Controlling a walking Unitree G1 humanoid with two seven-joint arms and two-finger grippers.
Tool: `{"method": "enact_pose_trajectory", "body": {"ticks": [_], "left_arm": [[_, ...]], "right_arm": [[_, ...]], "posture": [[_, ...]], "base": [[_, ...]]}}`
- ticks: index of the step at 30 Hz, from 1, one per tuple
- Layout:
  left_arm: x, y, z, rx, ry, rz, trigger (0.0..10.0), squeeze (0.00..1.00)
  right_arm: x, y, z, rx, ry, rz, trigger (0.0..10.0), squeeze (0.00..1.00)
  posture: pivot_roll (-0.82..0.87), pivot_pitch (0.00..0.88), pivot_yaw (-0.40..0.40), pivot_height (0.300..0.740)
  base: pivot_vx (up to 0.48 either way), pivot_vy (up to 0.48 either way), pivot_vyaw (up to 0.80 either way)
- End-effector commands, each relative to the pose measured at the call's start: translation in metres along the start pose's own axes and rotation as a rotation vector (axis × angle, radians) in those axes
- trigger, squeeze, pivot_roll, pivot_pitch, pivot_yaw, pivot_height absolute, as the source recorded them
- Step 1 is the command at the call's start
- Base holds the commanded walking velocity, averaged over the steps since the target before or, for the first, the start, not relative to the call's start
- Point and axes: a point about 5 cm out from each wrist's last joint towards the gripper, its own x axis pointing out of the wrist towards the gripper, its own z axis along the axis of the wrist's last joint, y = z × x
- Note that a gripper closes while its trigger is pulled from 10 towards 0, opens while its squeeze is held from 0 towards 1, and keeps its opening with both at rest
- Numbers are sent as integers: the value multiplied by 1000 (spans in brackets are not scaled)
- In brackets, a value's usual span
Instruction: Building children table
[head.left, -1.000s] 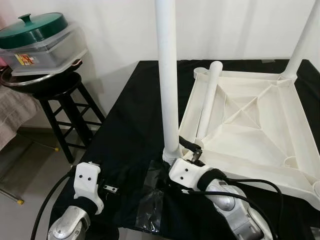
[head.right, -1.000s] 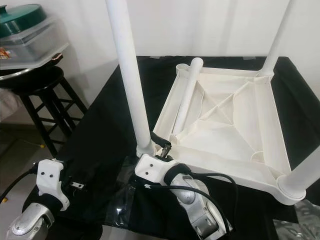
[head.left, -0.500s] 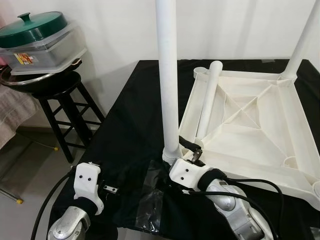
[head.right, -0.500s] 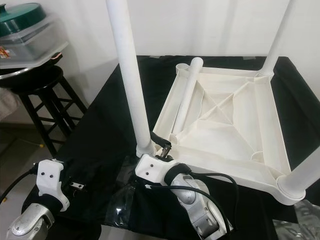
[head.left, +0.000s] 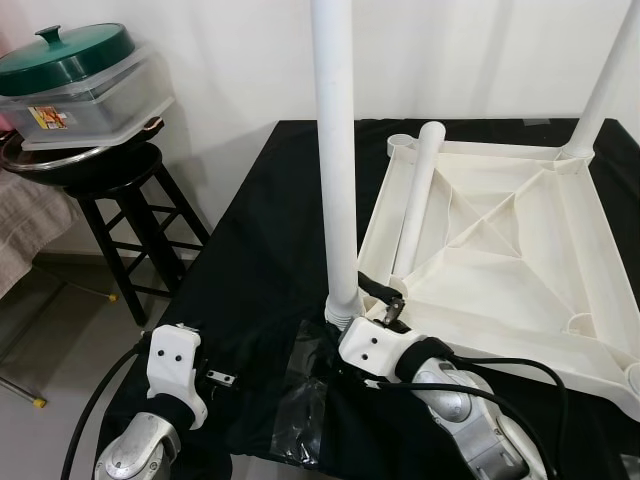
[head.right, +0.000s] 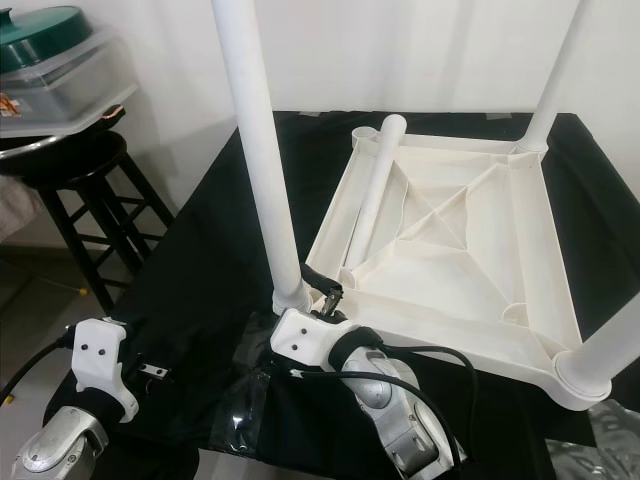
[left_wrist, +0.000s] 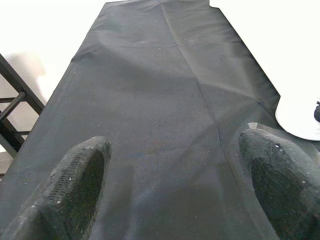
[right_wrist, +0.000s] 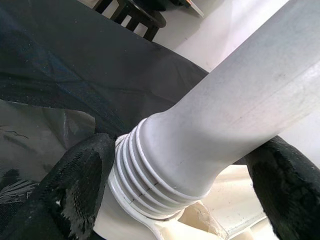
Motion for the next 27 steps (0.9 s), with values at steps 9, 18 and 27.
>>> {"method": "enact_pose_trajectory", "body": {"ticks": [9, 18, 27], "left_arm": [[-2, 1, -3, 14, 19, 4, 10000, 0], [-1, -1, -4, 6, 23, -7, 10000, 0], [-2, -3, -5, 15, 29, -3, 10000, 0]], "right_arm": [[0, 12, 4, -26, -43, 63, 10000, 0], [0, 12, 2, -26, -46, 61, 10000, 0], [-3, 12, 0, -24, -48, 60, 10000, 0]], "posture": [[-38, 67, 80, 740], [-28, 59, 83, 740], [23, 52, 76, 740]], "base": [[0, 0, 0], [0, 0, 0], [0, 0, 0]]}}
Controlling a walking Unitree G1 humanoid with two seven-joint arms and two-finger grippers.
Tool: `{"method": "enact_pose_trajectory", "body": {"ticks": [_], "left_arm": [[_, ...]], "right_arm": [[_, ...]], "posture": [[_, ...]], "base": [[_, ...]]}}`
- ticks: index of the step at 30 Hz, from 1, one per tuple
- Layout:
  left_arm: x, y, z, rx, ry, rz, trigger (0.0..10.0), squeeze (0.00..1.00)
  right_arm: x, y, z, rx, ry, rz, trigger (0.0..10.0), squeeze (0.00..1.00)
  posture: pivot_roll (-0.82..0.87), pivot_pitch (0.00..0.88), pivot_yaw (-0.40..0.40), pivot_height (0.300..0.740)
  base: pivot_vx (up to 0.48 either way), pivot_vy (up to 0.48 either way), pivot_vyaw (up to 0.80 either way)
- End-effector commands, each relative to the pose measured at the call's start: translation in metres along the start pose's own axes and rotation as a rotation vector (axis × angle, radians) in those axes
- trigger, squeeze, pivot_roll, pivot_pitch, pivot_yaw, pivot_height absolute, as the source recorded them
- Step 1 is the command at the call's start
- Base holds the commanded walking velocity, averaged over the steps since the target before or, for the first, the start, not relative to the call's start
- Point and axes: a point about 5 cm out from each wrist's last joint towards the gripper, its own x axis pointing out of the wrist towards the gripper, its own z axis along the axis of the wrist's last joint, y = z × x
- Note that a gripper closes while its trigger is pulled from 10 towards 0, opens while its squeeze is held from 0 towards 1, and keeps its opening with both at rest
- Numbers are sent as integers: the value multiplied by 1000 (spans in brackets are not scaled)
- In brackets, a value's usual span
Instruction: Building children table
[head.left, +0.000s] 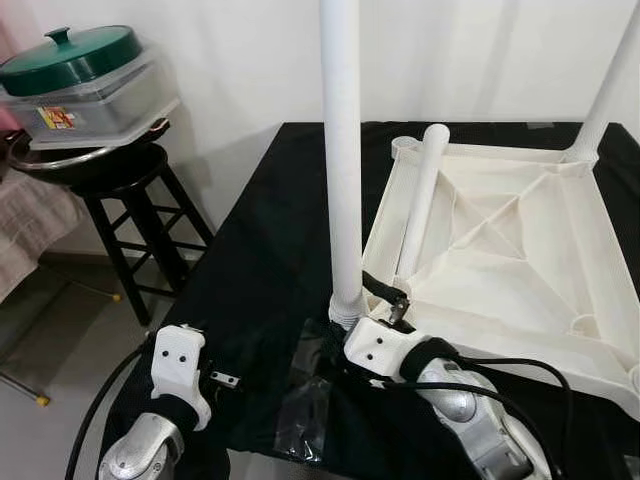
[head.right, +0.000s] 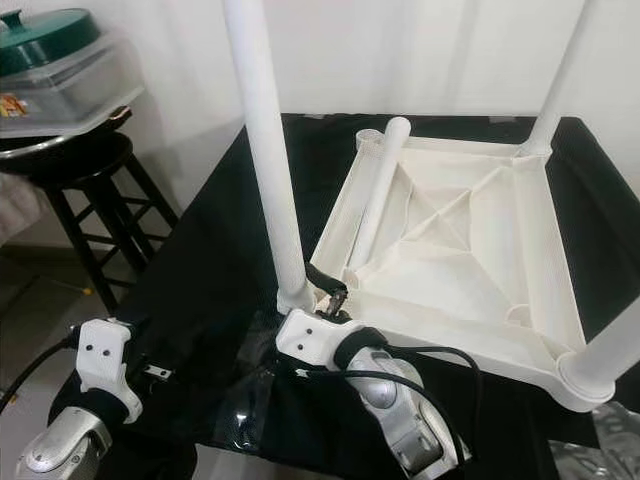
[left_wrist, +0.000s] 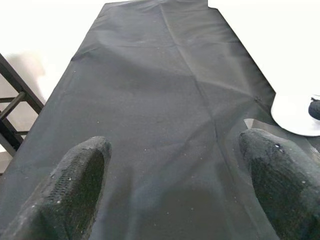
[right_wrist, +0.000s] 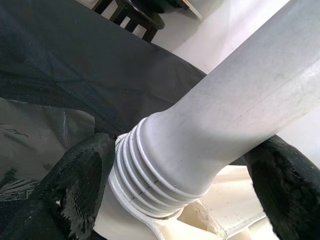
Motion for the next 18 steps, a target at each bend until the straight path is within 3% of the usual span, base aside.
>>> {"method": "enact_pose_trajectory", "body": {"ticks": [1, 18], "left_arm": [[-3, 2, -4, 14, 23, 12, 10000, 0], [-2, 1, -5, 16, 28, 12, 10000, 0]], "right_arm": [[-1, 14, 7, -22, -53, 71, 10000, 0], [0, 15, 6, -19, -61, 70, 10000, 0]], "posture": [[23, 52, 76, 740], [37, 43, 75, 740]], "base": [[0, 0, 0], [0, 0, 0]]}}
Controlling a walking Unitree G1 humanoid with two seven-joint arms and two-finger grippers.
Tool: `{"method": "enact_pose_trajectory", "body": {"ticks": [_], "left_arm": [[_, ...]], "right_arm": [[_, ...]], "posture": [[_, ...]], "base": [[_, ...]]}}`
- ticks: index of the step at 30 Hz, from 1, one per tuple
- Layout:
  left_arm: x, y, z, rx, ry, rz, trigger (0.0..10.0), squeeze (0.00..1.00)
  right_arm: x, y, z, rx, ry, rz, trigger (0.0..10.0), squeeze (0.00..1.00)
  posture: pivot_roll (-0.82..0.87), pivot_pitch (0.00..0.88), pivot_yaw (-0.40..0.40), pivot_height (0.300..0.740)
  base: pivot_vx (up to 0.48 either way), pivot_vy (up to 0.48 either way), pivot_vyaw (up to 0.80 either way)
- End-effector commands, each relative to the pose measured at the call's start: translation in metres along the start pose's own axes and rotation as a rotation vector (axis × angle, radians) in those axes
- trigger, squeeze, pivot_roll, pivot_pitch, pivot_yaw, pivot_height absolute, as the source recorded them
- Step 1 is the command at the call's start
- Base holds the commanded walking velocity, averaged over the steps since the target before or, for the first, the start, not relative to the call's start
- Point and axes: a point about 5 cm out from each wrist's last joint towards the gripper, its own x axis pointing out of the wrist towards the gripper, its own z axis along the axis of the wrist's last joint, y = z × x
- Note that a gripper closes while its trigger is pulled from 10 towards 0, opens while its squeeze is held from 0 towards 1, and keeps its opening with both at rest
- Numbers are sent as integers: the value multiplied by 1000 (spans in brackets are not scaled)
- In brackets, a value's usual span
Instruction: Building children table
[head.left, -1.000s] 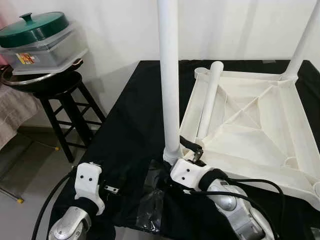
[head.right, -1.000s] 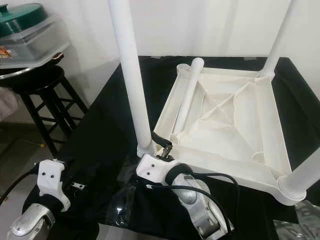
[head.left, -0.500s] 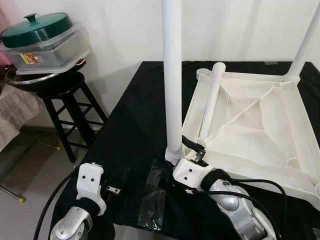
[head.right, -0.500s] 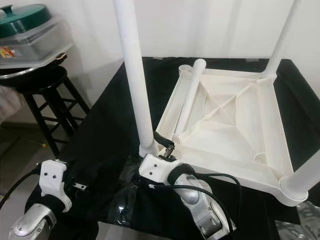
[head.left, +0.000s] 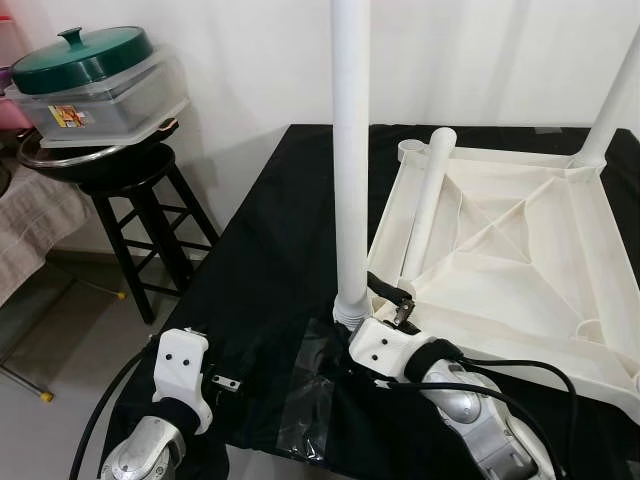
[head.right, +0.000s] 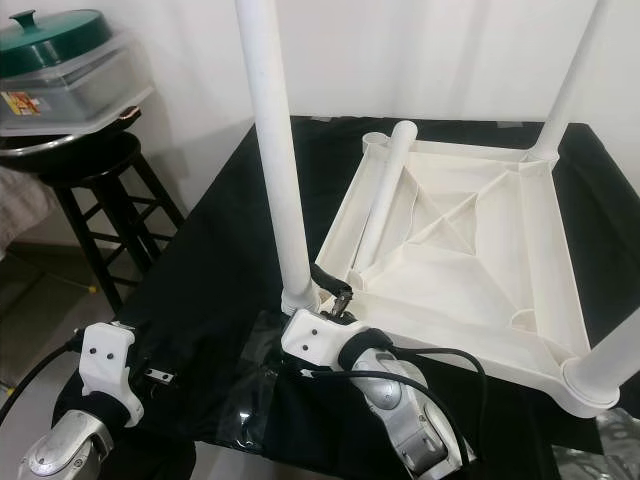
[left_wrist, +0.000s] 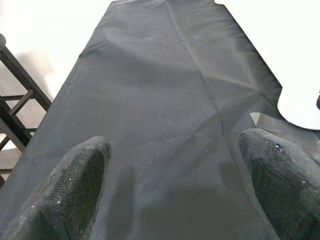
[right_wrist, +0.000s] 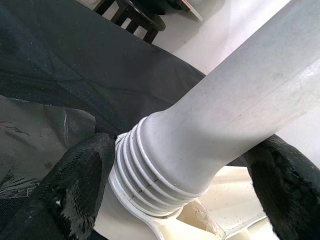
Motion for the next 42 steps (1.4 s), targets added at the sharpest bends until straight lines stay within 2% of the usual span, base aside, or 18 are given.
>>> {"method": "enact_pose_trajectory", "body": {"ticks": [1, 20, 42], "left_arm": [[0, 1, -3, 0, 17, 4, 10000, 0], [2, 3, -1, -20, 4, 8, 10000, 0], [8, 4, -3, -16, 2, 13, 10000, 0]], "right_arm": [[2, 14, 9, -23, -61, 72, 10000, 0], [3, 12, 10, -25, -64, 73, 10000, 0], [8, 12, 6, -23, -58, 75, 10000, 0]], "posture": [[37, 43, 75, 740], [24, 62, 66, 740], [7, 31, 67, 740]], "base": [[0, 0, 0], [0, 0, 0], [0, 0, 0]]}}
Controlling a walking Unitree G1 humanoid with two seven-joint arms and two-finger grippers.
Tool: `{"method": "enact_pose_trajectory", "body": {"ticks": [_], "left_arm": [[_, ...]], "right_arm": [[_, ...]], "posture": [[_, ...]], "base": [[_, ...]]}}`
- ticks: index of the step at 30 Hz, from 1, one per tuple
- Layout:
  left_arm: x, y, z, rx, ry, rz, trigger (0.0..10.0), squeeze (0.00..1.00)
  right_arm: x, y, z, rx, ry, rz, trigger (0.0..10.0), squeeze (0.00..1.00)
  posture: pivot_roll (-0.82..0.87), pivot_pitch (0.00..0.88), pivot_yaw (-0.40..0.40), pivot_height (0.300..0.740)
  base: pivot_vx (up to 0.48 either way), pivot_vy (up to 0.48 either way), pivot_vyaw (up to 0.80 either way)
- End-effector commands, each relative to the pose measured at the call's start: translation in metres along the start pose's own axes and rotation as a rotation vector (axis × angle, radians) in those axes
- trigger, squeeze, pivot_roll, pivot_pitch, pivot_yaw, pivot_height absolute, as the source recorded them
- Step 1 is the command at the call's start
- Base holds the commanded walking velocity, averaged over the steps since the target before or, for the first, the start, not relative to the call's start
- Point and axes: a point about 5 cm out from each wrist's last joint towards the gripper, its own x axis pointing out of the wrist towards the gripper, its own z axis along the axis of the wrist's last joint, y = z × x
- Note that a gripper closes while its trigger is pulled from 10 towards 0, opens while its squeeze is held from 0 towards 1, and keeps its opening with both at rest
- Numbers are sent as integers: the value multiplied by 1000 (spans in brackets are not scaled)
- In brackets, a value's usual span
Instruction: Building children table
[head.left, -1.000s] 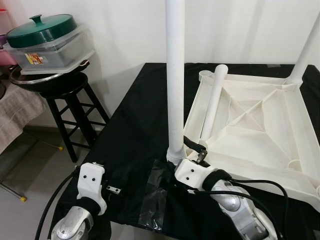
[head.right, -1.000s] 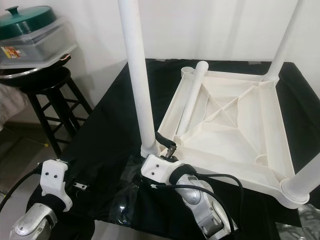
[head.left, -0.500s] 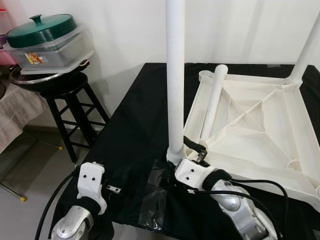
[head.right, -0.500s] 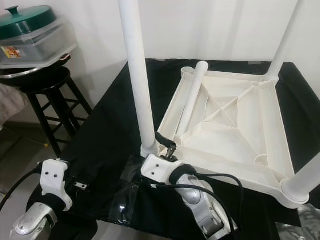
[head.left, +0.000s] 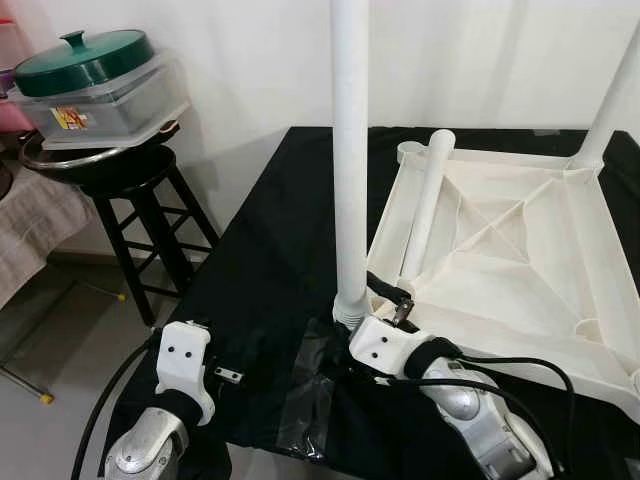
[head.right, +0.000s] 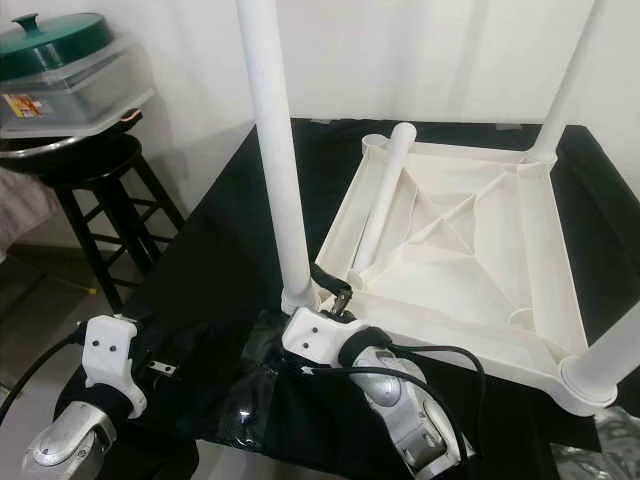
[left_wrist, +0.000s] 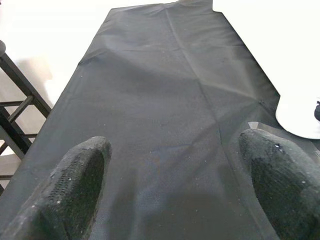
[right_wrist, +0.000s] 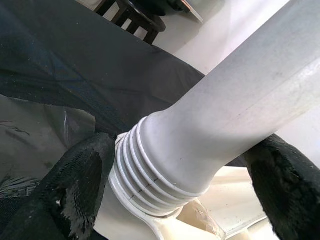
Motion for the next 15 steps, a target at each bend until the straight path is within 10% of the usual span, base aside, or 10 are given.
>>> {"method": "enact_pose_trajectory", "body": {"ticks": [1, 15], "left_arm": [[-1, 4, -4, -9, 11, 17, 10000, 0], [0, 2, -8, -13, 17, 12, 10000, 0]], "right_arm": [[4, 13, 8, -29, -56, 70, 10000, 0], [4, 16, 5, -29, -52, 71, 10000, 0]], "posture": [[7, 31, 67, 740], [-6, 1, 67, 740]], "base": [[0, 0, 0], [0, 0, 0]]}}
